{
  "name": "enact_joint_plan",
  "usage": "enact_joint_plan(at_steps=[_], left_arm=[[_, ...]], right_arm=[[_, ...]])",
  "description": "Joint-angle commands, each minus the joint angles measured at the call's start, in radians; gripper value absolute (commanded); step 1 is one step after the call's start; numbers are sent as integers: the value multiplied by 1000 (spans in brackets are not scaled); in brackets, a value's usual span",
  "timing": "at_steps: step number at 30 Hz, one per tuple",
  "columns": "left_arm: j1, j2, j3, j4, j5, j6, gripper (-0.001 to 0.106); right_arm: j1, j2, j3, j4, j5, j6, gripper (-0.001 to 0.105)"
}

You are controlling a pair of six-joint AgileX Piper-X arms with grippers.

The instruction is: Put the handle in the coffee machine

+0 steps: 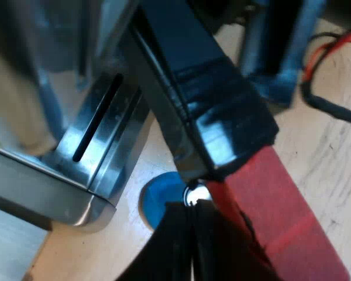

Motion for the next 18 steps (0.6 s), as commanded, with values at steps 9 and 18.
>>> enact_joint_plan(at_steps=[9, 18], left_arm=[[-37, -96, 73, -3, 88, -97, 1], [-37, -130, 101, -75, 117, -233, 1]], right_arm=[[58, -167, 146, -39, -4, 1, 50], [162, -278, 217, -39, -10, 1, 49]])
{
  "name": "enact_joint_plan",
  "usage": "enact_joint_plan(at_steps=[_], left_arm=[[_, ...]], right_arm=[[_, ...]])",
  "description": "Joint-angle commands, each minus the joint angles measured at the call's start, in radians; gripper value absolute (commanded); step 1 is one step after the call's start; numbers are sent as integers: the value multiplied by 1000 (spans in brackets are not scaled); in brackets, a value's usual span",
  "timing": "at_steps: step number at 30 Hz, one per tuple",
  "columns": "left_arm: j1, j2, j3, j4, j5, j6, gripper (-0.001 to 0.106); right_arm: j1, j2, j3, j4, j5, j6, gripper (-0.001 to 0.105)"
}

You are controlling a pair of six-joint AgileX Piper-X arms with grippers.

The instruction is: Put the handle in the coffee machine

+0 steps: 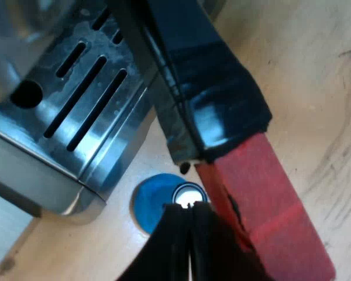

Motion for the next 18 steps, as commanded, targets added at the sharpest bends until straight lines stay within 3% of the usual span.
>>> enact_joint_plan(at_steps=[1, 10, 16, 18], left_arm=[[-22, -20, 3, 22, 144, -77, 1], [-25, -20, 3, 31, 149, -101, 1], [-25, -20, 3, 21, 149, -159, 1], [-25, -20, 3, 22, 149, -171, 1]], right_arm=[[22, -34, 14, -13, -3, -4, 49], [88, -177, 25, 150, -49, 6, 47], [92, -272, 25, 352, -164, 109, 47], [92, -330, 25, 507, -225, 144, 47]])
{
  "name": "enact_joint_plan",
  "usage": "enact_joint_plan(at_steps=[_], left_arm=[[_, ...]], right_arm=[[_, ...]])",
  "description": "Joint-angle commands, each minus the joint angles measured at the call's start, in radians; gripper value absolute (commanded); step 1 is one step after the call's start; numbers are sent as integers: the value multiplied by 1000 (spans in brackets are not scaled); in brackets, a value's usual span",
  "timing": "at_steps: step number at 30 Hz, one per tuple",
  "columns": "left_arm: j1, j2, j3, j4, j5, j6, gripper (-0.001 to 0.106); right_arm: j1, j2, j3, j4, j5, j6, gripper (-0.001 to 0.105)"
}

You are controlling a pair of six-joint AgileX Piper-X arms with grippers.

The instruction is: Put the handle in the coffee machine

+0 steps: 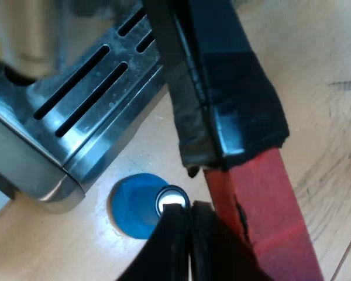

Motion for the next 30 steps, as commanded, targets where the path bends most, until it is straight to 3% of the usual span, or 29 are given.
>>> enact_joint_plan(at_steps=[1, 9, 11, 13, 20, 23, 30], left_arm=[[-24, -20, -2, 25, 134, -22, 1], [-31, -26, -2, 25, 123, -105, 1], [-62, -43, -2, 25, 57, -107, 1], [-91, -58, -2, 22, 35, -107, 1], [-234, -108, -2, -34, -88, -236, 1], [-279, -107, -2, -29, -91, -275, 1], [-361, -110, -2, -51, -91, -339, 1]], right_arm=[[3, -69, -1, 207, -107, 29, 47], [3, -153, -1, 437, -260, 110, 47], [3, -172, -1, 470, -275, 110, 47], [3, -176, -1, 476, -275, 110, 47], [3, -179, -1, 474, -315, 110, 47], [3, -188, -1, 474, -364, 110, 47], [-23, -264, -1, 559, -362, 110, 47]])
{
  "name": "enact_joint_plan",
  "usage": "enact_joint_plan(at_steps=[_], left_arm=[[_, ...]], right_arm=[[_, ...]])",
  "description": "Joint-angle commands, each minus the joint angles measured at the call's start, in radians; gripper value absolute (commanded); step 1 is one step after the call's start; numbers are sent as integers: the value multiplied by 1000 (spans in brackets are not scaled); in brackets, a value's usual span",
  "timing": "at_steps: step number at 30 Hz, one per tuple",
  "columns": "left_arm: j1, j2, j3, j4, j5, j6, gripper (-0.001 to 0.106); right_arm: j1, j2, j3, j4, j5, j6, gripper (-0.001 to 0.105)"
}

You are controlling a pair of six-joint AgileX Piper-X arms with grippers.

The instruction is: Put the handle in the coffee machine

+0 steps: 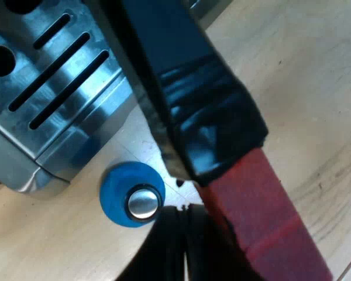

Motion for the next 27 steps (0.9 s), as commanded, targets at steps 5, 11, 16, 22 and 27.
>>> enact_joint_plan(at_steps=[5, 11, 16, 22, 27], left_arm=[[-108, -19, -5, -26, 194, -53, 1], [-184, -19, -5, -49, 194, -54, 1], [-237, -19, -5, -84, 228, -54, 1], [-247, -19, -7, -127, 286, -52, 1], [-247, -19, -15, -138, 286, -34, 1]], right_arm=[[-71, -110, -1, 119, -9, -3, 47], [-139, -163, -1, 176, -23, -5, 47], [-195, -190, -3, 201, -50, -13, 47], [-225, -190, -3, 201, -63, -13, 47], [-225, -190, -3, 201, -66, -11, 47]])
